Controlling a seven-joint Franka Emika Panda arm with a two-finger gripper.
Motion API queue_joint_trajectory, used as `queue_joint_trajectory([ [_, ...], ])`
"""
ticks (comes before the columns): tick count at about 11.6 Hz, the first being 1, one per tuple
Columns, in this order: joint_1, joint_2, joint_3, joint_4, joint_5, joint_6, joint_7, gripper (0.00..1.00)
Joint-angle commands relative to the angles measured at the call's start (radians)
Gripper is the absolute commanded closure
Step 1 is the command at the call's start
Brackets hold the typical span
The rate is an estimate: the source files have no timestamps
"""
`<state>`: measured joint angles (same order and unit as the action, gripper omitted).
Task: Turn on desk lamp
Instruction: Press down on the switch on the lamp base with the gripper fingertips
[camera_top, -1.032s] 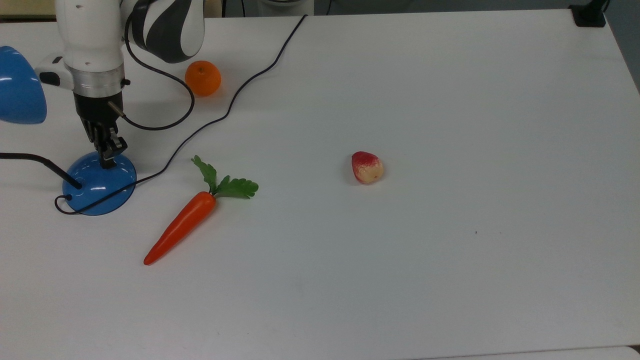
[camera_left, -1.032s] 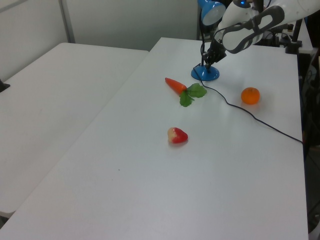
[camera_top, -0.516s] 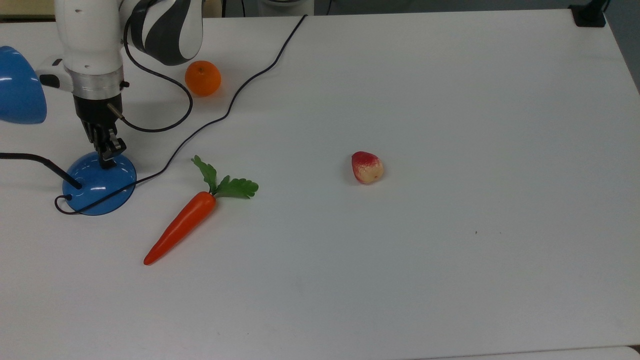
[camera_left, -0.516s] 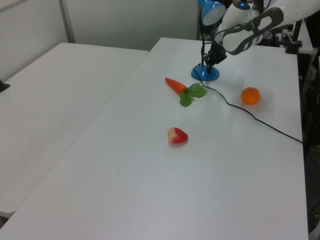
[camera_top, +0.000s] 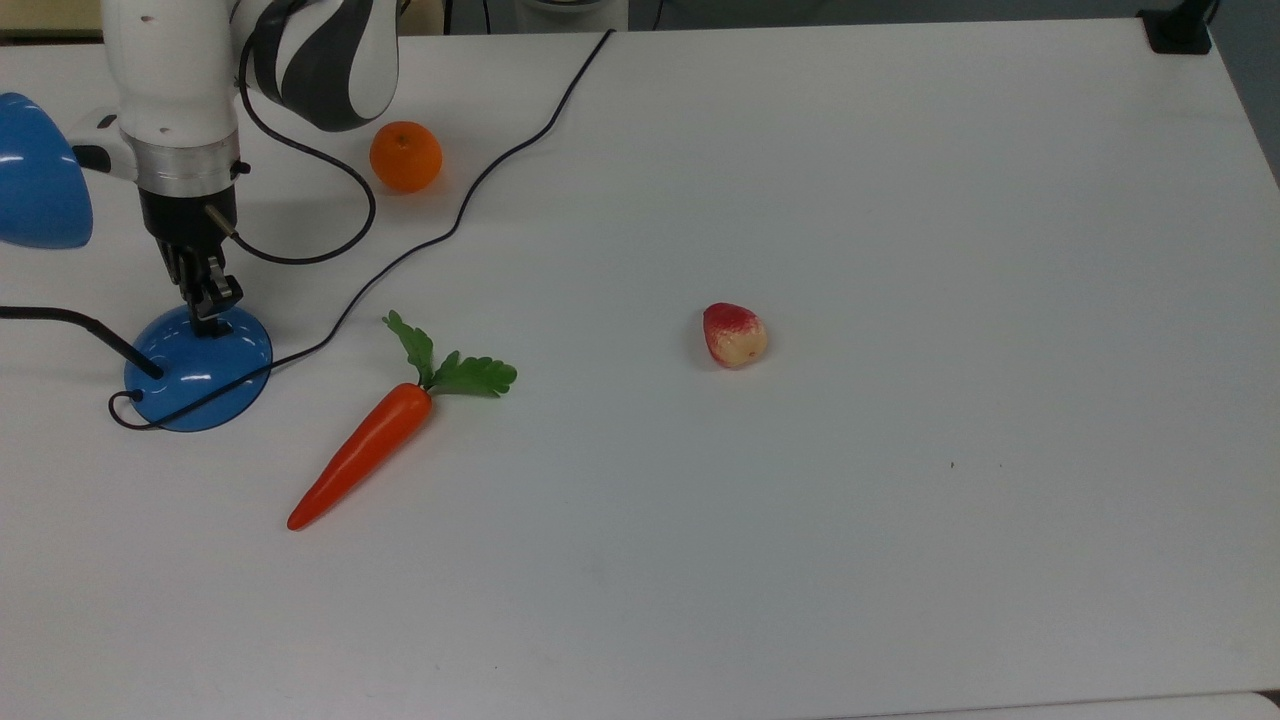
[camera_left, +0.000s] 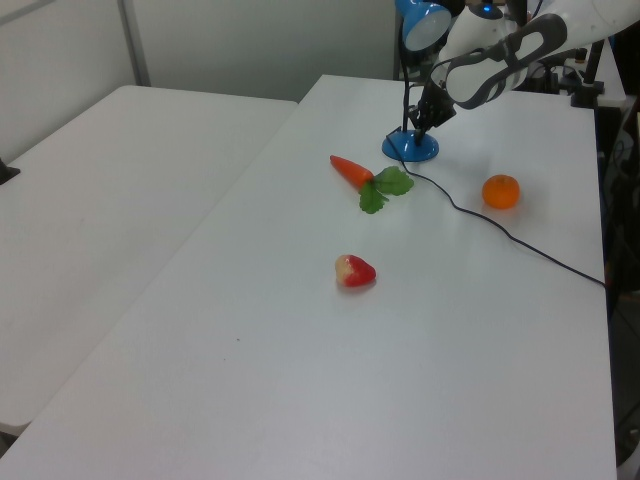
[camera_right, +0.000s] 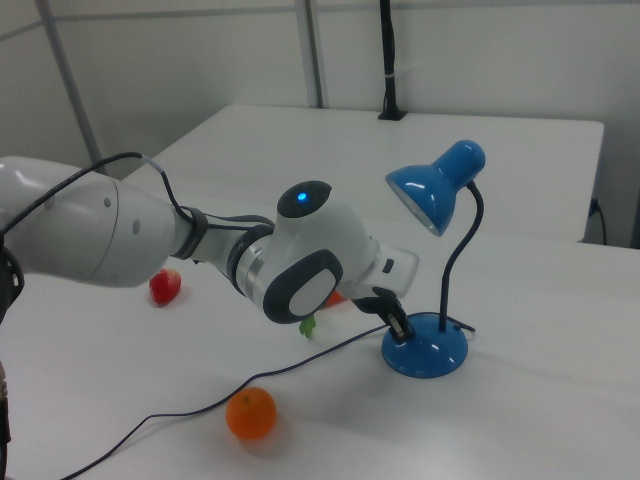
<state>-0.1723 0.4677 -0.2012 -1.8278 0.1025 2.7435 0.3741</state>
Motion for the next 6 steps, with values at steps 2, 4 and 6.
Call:
queue_joint_trajectory([
  [2, -0.010, 0.043, 0.016, 0.010, 0.034, 0.056, 0.003, 1.00],
  [4, -0.010, 0.042, 0.016, 0.010, 0.036, 0.056, 0.003, 1.00],
  [6, -0.025, 0.020, 0.025, 0.002, 0.034, 0.054, -0.003, 1.00],
])
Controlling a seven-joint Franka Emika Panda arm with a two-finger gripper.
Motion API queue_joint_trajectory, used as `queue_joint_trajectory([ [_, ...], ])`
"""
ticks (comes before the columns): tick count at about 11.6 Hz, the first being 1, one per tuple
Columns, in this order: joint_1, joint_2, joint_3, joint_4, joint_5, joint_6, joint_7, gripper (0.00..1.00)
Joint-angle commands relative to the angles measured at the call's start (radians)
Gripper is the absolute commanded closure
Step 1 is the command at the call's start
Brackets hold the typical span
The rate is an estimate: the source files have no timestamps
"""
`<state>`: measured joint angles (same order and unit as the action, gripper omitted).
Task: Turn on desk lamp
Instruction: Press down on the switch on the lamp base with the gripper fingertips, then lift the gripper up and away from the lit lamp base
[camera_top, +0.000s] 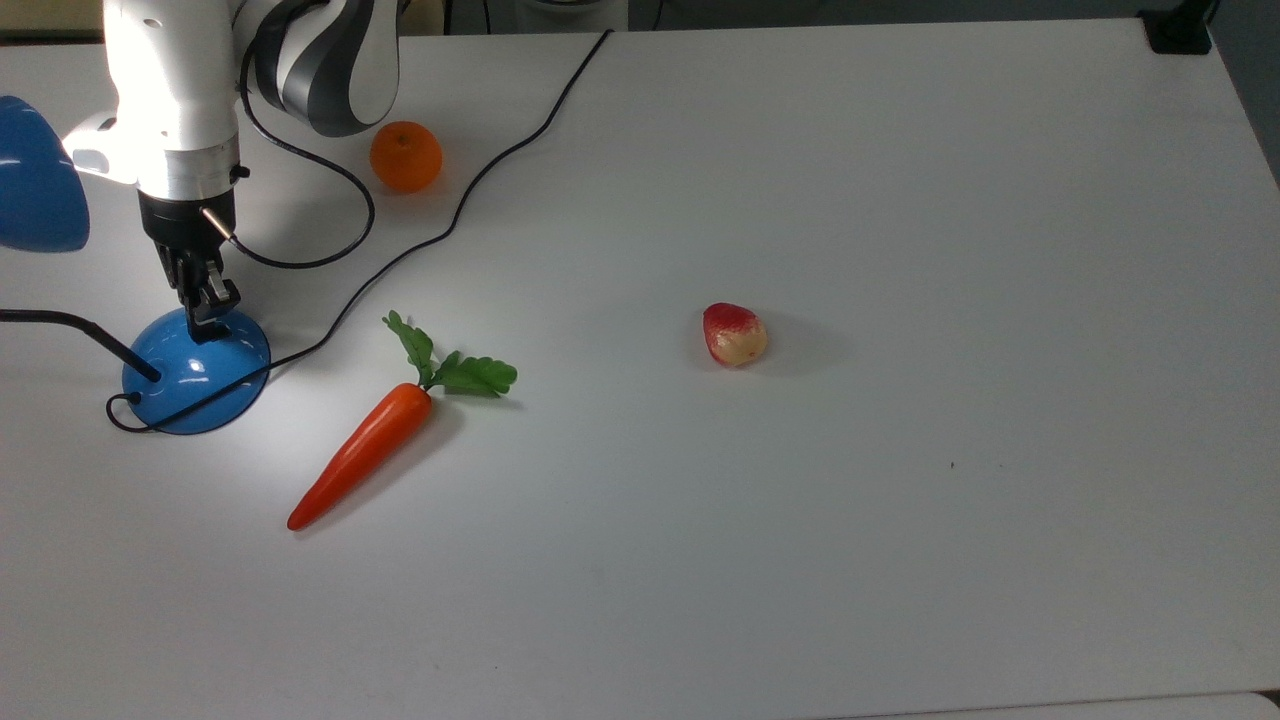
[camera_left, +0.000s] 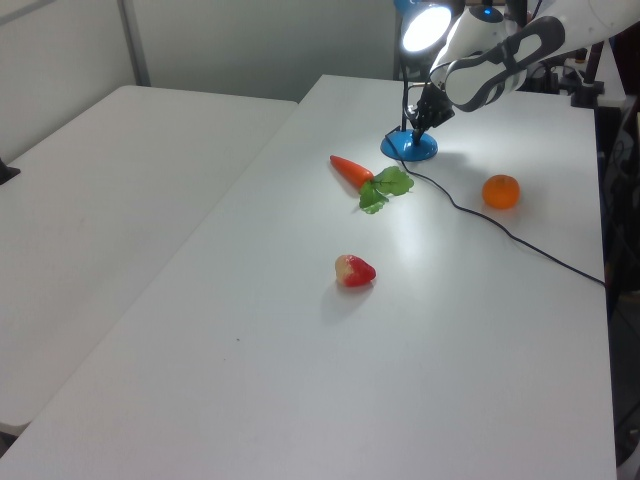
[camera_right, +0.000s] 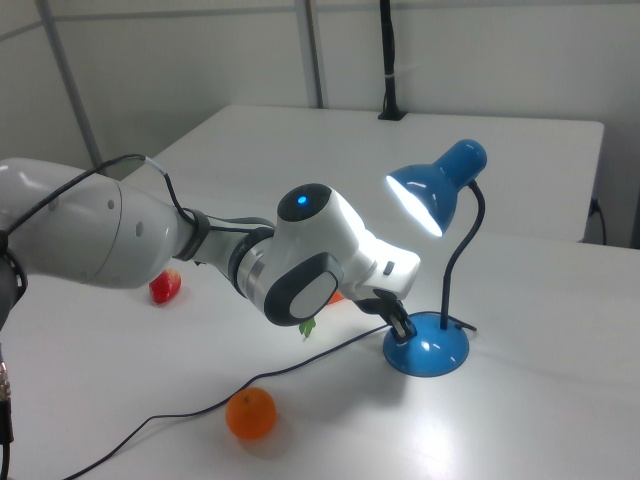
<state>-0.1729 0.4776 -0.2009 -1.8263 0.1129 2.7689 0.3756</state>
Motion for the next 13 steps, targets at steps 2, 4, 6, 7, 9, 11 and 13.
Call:
queue_joint_trajectory([
  [2, -0.057, -0.042, 0.066, -0.036, 0.022, 0.026, -0.015, 1.00],
  [4, -0.071, -0.109, 0.075, -0.095, 0.019, 0.020, -0.035, 1.00],
  [6, -0.074, -0.183, 0.081, -0.160, 0.021, 0.014, -0.079, 1.00],
  [7, -0.068, -0.223, 0.081, -0.192, 0.021, 0.003, -0.102, 1.00],
  [9, -0.059, -0.299, 0.081, -0.202, 0.021, -0.140, -0.147, 1.00],
  [11, -0.037, -0.381, 0.080, -0.197, 0.019, -0.307, -0.202, 1.00],
  [13, -0.005, -0.454, 0.071, -0.188, 0.008, -0.487, -0.265, 0.97],
])
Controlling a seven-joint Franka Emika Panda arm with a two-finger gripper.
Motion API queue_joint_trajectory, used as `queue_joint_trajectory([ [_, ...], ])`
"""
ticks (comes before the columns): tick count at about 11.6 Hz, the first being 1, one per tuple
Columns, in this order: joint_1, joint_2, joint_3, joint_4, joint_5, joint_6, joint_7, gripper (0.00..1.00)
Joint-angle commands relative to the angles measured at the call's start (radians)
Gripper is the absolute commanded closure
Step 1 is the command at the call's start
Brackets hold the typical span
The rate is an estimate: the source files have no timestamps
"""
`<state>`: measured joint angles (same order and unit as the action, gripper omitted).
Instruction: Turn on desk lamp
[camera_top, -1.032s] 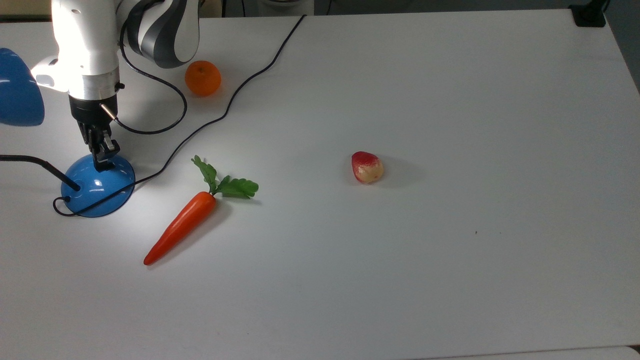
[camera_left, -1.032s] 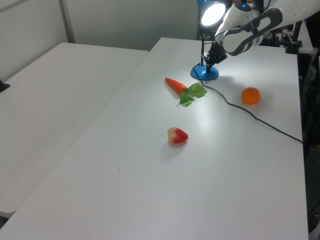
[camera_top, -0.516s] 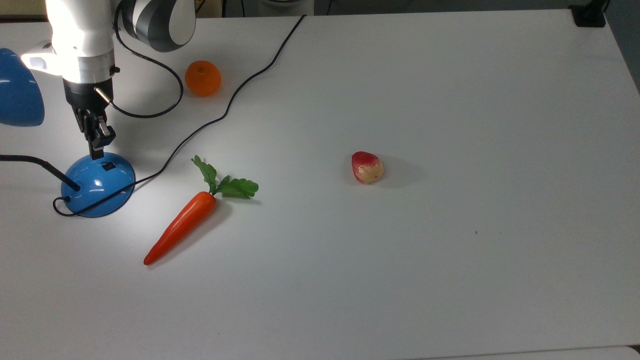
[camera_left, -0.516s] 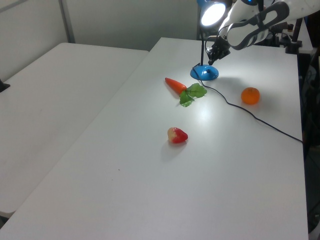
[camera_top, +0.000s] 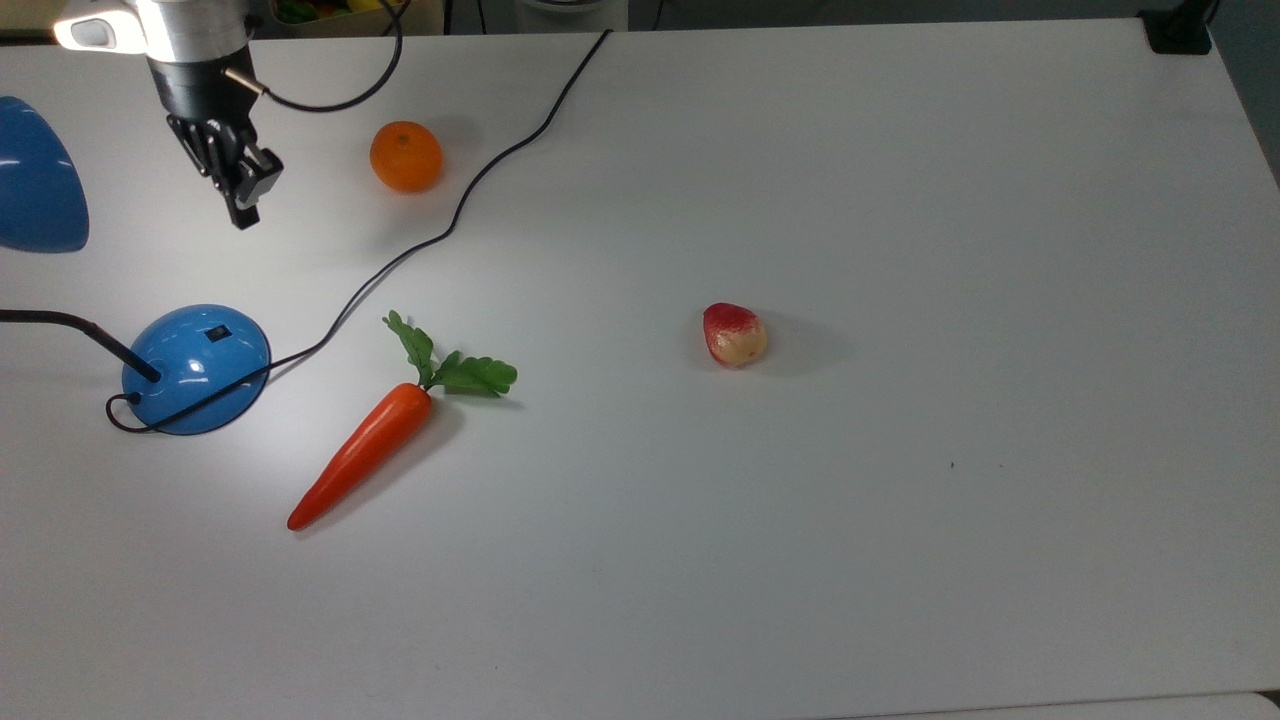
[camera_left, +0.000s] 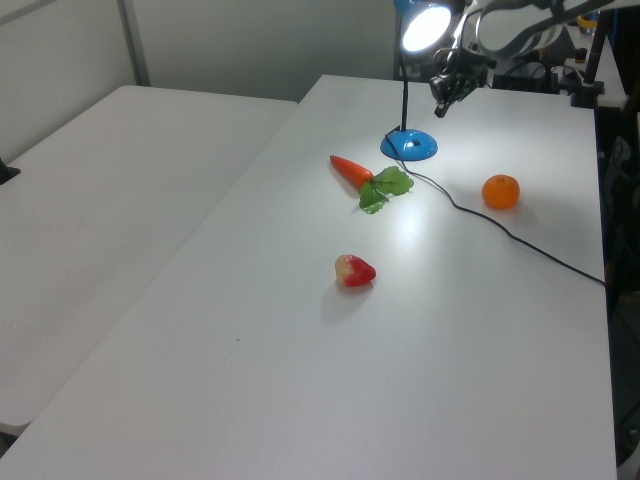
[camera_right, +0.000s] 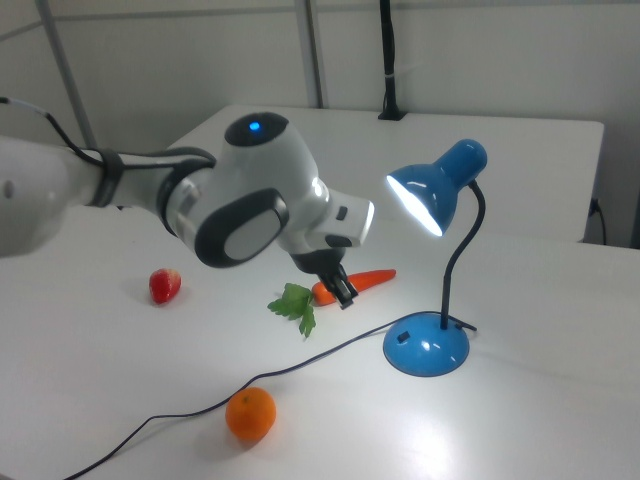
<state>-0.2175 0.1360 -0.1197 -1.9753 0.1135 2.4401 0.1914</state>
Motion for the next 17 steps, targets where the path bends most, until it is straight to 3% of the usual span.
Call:
queue_joint_trajectory([
  [1, 0.065, -0.146, -0.017, -0.039, 0.002, -0.240, -0.110, 0.88],
  [4, 0.252, -0.174, -0.133, 0.013, -0.096, -0.471, -0.128, 0.42],
  [8, 0.274, -0.171, -0.144, 0.136, -0.091, -0.696, -0.288, 0.00],
  [17, 0.244, -0.161, -0.138, 0.210, -0.087, -0.751, -0.303, 0.00],
])
